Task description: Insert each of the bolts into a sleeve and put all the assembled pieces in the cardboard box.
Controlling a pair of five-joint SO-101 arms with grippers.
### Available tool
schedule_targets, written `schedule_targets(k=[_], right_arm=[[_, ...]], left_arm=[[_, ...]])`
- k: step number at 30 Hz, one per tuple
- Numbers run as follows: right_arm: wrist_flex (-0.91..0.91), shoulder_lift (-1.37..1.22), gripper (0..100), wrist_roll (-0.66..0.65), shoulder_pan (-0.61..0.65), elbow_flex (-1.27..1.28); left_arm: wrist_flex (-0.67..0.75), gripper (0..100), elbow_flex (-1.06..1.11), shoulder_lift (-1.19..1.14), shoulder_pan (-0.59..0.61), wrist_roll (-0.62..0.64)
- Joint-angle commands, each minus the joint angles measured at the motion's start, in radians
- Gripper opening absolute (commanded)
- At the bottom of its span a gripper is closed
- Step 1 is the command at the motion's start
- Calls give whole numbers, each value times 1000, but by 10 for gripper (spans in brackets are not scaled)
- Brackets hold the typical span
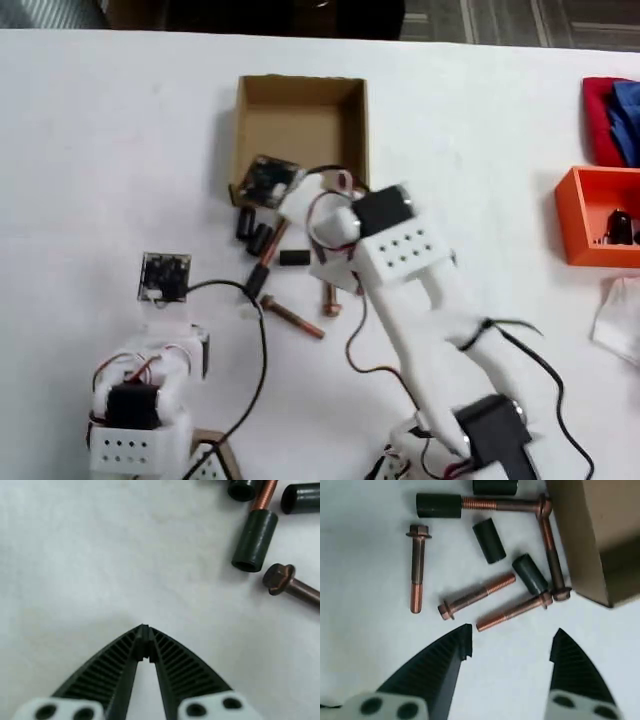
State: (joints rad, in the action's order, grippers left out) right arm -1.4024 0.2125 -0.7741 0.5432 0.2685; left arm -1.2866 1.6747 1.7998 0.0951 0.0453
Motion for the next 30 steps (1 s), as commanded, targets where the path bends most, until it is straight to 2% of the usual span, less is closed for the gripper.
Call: schedule_targets(k=[1, 6, 13, 17, 24, 30], right_arm=[[73, -73, 251, -115, 59, -3], [76, -186, 251, -247, 90, -9], [176, -288, 251, -301, 84, -11], [237, -297, 251, -281, 90, -11], [298, -305, 251, -140, 87, -11], [302, -305, 251, -138, 90, -8]], left_arm=[[15, 28, 21, 0, 6, 3], [15, 28, 21, 0, 6, 3], [15, 28, 21, 0, 6, 3], [15, 28, 21, 0, 6, 3], [15, 28, 21, 0, 6, 3], [15, 28, 21, 0, 6, 3]])
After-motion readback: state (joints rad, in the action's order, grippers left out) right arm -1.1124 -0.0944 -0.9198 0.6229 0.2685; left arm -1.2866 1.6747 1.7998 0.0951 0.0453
